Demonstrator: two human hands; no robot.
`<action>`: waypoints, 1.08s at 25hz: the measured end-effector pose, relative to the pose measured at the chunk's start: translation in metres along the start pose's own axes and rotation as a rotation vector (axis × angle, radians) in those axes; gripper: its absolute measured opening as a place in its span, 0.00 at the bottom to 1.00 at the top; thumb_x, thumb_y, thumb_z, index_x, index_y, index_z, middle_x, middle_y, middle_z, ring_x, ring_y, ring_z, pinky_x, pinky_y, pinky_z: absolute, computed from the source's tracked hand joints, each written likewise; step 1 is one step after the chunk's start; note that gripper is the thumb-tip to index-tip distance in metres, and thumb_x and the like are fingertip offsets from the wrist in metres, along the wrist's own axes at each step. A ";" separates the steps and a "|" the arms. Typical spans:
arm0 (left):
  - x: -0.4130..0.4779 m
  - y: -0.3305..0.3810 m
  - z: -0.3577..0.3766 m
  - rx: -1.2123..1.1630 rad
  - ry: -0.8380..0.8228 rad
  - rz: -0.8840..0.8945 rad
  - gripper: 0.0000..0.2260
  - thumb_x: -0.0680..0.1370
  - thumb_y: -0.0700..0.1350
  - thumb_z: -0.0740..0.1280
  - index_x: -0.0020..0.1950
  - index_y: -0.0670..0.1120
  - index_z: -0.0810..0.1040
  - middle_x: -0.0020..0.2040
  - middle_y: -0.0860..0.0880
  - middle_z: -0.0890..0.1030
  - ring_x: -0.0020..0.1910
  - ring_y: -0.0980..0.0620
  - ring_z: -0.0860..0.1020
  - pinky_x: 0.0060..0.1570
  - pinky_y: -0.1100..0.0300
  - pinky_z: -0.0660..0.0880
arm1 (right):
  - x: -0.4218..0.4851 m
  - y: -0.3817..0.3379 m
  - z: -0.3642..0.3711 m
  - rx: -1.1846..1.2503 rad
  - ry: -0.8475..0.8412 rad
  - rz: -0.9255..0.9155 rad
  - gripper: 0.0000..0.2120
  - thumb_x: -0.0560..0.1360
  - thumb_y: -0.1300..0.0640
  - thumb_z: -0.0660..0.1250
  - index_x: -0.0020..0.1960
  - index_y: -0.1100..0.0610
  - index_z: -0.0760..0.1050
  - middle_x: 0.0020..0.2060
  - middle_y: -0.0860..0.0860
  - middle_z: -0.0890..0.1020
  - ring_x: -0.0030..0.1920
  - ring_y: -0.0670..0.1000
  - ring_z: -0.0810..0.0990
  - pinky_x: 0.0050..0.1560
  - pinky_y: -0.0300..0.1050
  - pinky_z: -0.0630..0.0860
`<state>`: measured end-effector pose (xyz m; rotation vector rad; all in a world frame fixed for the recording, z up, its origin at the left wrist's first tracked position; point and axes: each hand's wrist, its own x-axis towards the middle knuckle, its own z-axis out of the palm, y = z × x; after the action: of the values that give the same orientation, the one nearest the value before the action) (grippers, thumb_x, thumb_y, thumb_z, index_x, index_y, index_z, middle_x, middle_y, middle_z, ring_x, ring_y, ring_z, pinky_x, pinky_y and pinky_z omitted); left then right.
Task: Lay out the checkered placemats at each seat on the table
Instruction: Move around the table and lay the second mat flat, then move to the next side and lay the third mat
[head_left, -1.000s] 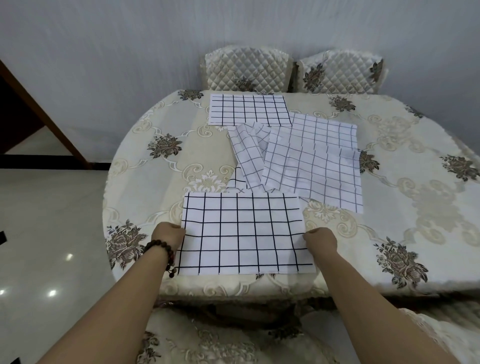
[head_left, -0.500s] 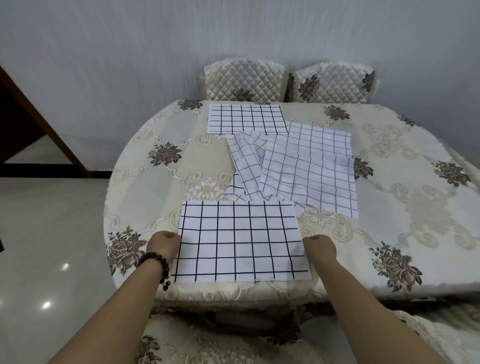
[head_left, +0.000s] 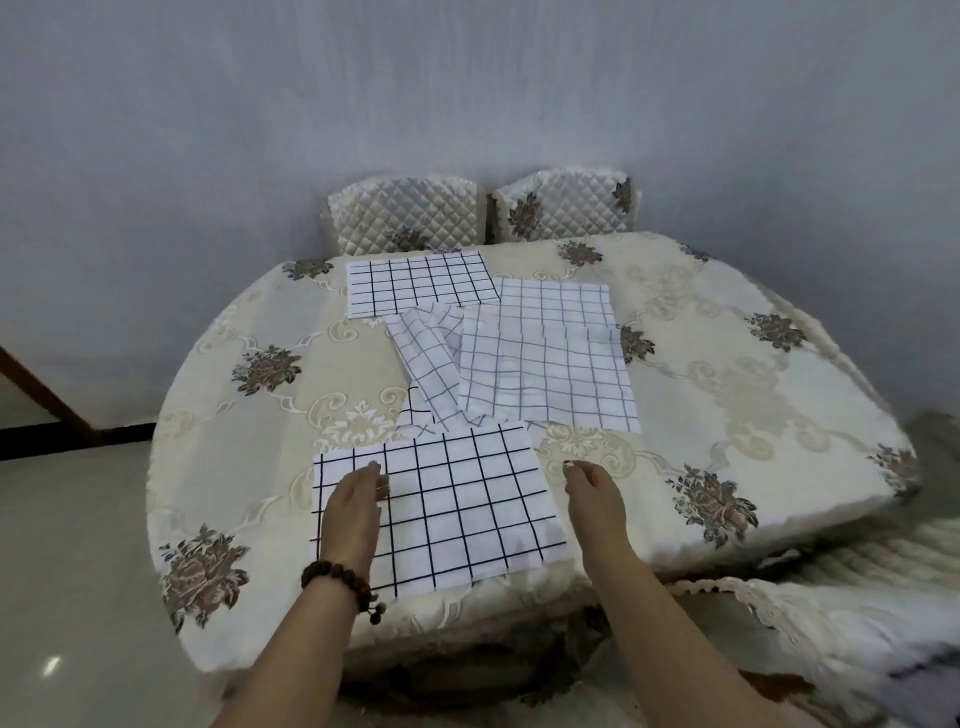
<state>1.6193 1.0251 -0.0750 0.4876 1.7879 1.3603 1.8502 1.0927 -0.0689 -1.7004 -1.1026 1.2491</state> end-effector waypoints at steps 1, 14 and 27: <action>-0.007 0.003 0.011 -0.037 -0.044 0.000 0.11 0.79 0.51 0.59 0.53 0.48 0.77 0.54 0.47 0.81 0.57 0.48 0.77 0.63 0.48 0.71 | -0.005 -0.002 -0.006 0.043 0.021 -0.005 0.13 0.78 0.53 0.60 0.60 0.55 0.73 0.55 0.52 0.78 0.56 0.52 0.76 0.58 0.50 0.73; -0.139 0.039 0.208 0.010 -0.751 0.154 0.10 0.79 0.48 0.59 0.51 0.48 0.79 0.53 0.45 0.82 0.56 0.49 0.79 0.58 0.51 0.73 | -0.094 0.030 -0.259 0.454 0.877 -0.122 0.06 0.75 0.56 0.62 0.47 0.47 0.76 0.50 0.52 0.81 0.52 0.52 0.79 0.57 0.52 0.74; -0.354 -0.036 0.381 0.118 -1.239 0.124 0.11 0.80 0.50 0.59 0.55 0.48 0.78 0.54 0.47 0.81 0.56 0.49 0.78 0.59 0.53 0.73 | -0.224 0.154 -0.455 0.598 1.299 0.031 0.08 0.78 0.57 0.59 0.46 0.47 0.75 0.47 0.50 0.80 0.52 0.51 0.80 0.55 0.50 0.76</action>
<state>2.1355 0.9912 -0.0084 1.1887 0.7948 0.6905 2.2865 0.7959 -0.0230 -1.5419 0.0879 0.2126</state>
